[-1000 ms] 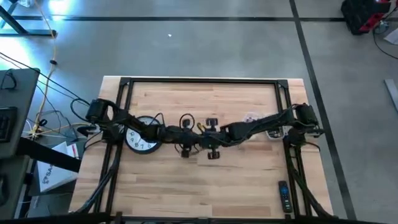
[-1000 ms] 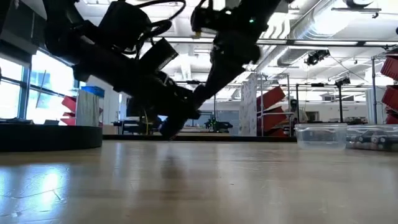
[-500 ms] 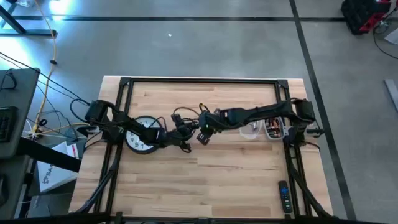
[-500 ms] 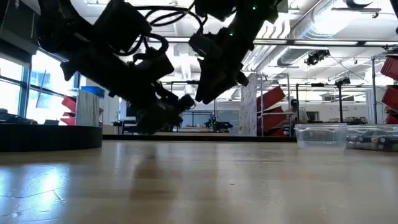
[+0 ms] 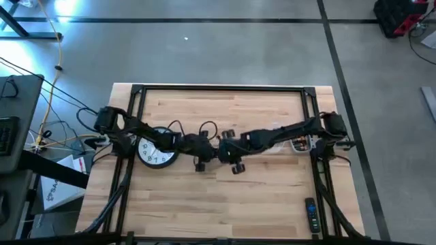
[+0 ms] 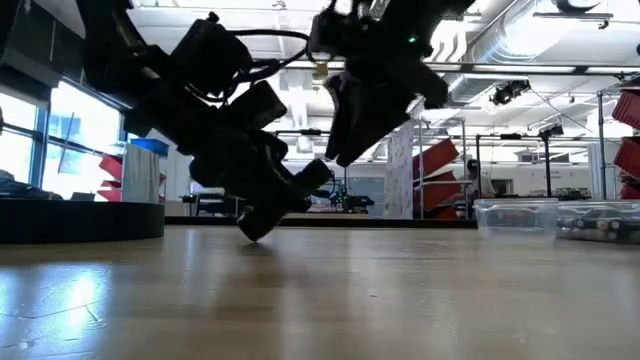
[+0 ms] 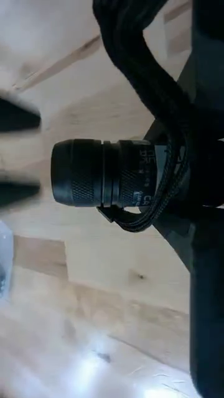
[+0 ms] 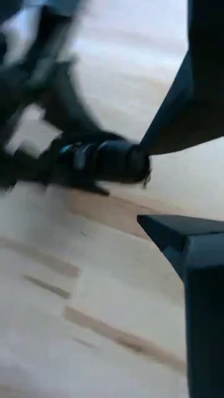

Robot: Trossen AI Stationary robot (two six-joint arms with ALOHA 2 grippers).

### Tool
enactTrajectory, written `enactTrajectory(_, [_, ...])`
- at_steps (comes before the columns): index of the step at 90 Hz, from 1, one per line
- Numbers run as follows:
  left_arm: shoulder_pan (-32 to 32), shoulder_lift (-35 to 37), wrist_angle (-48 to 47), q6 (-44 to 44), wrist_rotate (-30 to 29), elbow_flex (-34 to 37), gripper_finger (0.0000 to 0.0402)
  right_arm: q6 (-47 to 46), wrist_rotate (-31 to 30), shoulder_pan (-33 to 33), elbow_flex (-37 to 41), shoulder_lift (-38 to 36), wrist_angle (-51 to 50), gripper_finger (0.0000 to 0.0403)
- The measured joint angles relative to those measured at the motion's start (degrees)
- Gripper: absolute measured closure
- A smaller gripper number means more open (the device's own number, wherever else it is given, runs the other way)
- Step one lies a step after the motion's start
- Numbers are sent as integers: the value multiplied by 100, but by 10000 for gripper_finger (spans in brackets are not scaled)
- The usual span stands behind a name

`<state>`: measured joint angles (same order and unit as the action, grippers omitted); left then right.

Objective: Insert battery
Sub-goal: Close the black flashlight lid

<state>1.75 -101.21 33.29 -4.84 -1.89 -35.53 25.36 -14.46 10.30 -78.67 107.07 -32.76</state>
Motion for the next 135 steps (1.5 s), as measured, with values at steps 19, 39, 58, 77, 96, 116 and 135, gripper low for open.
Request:
enactTrajectory(19, [-25, -2, 8, 14, 455, 0, 302, 1657, -809, 469, 0, 0, 397, 181])
enactTrajectory(39, [31, -9, 19, -20, 937, 0, 302, 2486, -832, 481, 0, 11, 630, 175])
enactTrajectory(58, [73, -20, 132, -77, 1023, 11, 302, 3004, -752, 481, 2, 255, 728, 193])
enactTrajectory(77, [73, -20, 138, -89, 1034, 13, 302, 3170, -769, 486, 11, 439, 728, 197])
enactTrajectory(96, [73, -20, 138, -136, 1033, 13, 302, 2904, -948, 469, 11, 442, 774, 212])
enactTrajectory(116, [73, -20, 142, -164, 1031, 13, 302, 2459, -911, 433, 11, 444, 770, 262])
enactTrajectory(135, [95, -20, 199, -276, 996, 13, 302, 1997, -909, 437, 11, 446, 770, 311])
